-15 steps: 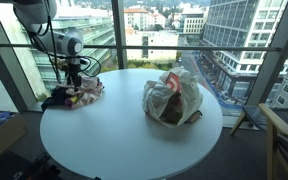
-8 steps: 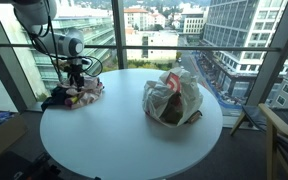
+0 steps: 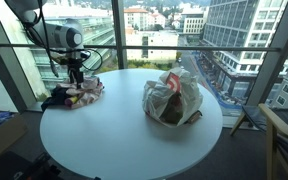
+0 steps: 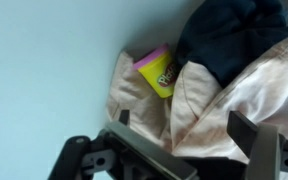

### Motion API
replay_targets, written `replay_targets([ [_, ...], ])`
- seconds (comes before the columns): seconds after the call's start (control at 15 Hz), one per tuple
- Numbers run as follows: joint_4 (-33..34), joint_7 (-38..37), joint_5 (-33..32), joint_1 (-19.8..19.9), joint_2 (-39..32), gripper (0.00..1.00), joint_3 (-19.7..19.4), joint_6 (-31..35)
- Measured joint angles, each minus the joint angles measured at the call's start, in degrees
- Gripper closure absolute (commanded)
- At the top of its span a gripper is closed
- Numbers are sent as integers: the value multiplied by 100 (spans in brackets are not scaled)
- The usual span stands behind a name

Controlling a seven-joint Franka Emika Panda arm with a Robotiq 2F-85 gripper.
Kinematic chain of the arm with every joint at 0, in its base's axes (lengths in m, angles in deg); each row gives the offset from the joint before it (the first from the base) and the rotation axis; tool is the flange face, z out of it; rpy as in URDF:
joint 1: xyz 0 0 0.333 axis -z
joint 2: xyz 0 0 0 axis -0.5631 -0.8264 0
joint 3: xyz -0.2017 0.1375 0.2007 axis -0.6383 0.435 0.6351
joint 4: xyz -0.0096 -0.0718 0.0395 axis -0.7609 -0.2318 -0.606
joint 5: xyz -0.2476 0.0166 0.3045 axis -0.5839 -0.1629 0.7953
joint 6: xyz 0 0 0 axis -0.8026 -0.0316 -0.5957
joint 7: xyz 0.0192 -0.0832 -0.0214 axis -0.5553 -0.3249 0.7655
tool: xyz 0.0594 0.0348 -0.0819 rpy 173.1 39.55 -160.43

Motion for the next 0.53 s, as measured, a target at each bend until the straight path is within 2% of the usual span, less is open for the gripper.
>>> replay_targets([
  [0.27, -527, -177, -120, 73, 404, 0, -105, -421],
  [0.53, -867, -163, -253, 174, 366, 0, -107, -450],
])
